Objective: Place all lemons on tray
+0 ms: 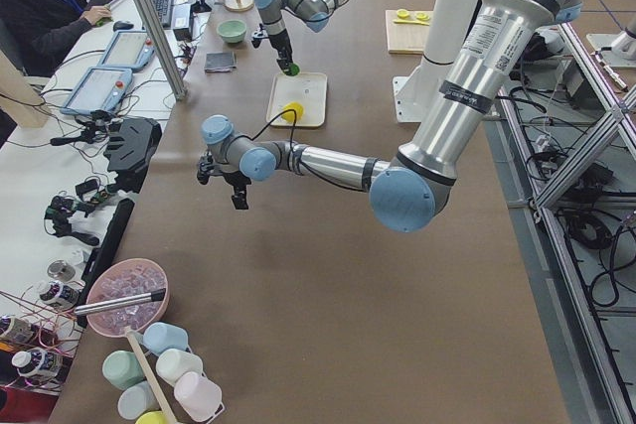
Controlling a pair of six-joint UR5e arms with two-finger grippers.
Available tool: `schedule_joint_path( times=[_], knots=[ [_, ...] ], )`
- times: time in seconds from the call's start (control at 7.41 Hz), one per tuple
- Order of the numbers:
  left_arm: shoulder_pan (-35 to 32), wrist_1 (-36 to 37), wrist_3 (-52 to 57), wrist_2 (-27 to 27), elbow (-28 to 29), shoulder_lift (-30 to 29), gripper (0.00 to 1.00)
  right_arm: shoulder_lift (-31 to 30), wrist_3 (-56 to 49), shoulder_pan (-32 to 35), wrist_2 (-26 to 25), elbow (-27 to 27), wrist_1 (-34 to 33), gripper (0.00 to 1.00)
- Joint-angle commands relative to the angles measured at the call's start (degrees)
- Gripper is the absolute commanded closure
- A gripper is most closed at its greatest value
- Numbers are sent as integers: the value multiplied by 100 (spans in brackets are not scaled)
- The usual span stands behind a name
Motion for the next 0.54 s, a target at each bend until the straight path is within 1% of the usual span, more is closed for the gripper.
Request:
schedule_joint_path(
  times=[0.0, 0.13, 0.4],
  knots=[
    [0, -3, -5, 0, -5, 1, 2, 141, 462, -250, 8, -75, 76, 1],
    [0, 6, -13, 0, -5, -8, 2, 229, 507, -278, -9, -110, 76, 0],
    [0, 6, -5, 0, -5, -52, 2, 151, 359, -173, -88, -32, 76, 0]
  ],
)
